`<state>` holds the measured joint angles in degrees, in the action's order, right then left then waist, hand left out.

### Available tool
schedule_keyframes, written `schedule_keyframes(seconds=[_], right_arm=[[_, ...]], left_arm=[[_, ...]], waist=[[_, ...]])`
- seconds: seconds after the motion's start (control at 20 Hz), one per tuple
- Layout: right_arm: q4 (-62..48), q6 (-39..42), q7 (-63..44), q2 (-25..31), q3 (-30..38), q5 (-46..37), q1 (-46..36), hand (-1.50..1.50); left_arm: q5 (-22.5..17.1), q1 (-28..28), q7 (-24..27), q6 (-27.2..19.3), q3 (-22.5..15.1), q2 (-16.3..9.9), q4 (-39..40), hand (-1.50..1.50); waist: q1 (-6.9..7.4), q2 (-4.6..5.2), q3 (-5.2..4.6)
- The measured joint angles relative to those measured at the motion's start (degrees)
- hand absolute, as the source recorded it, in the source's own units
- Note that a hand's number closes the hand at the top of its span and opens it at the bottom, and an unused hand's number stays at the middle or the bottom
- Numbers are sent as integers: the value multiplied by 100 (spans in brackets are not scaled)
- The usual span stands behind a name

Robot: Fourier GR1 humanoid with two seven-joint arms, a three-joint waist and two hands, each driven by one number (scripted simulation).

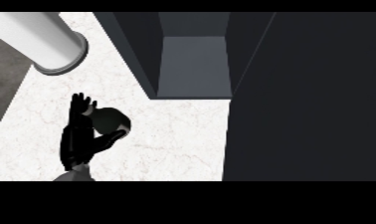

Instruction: Pick up the wine, place it into the cabinet and close the cabinet

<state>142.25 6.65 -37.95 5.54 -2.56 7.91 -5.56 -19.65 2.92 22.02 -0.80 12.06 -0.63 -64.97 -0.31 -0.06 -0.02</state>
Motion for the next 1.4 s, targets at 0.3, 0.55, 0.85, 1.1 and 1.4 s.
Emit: schedule_keyframes(seconds=[0.3,0.55,0.85,1.1,1.4], right_arm=[[-23,82,99,-40,45,6,63,-150],[-15,109,80,-40,63,7,81,-150],[-62,-6,-33,-105,-24,-26,-71,-150],[-61,58,64,-103,41,-26,10,-150],[-70,138,72,-66,192,14,11,-150]], left_arm=[[-122,146,315,184,94,-12,416,-150],[-345,325,387,522,137,-48,615,150],[-199,597,556,724,-38,-113,896,150],[355,621,1019,493,-326,-224,892,150],[576,436,1372,746,-464,-499,704,150]], waist=[[1,-1,1],[-4,-1,0],[-1,-4,6],[-12,-14,15],[10,-24,21]])
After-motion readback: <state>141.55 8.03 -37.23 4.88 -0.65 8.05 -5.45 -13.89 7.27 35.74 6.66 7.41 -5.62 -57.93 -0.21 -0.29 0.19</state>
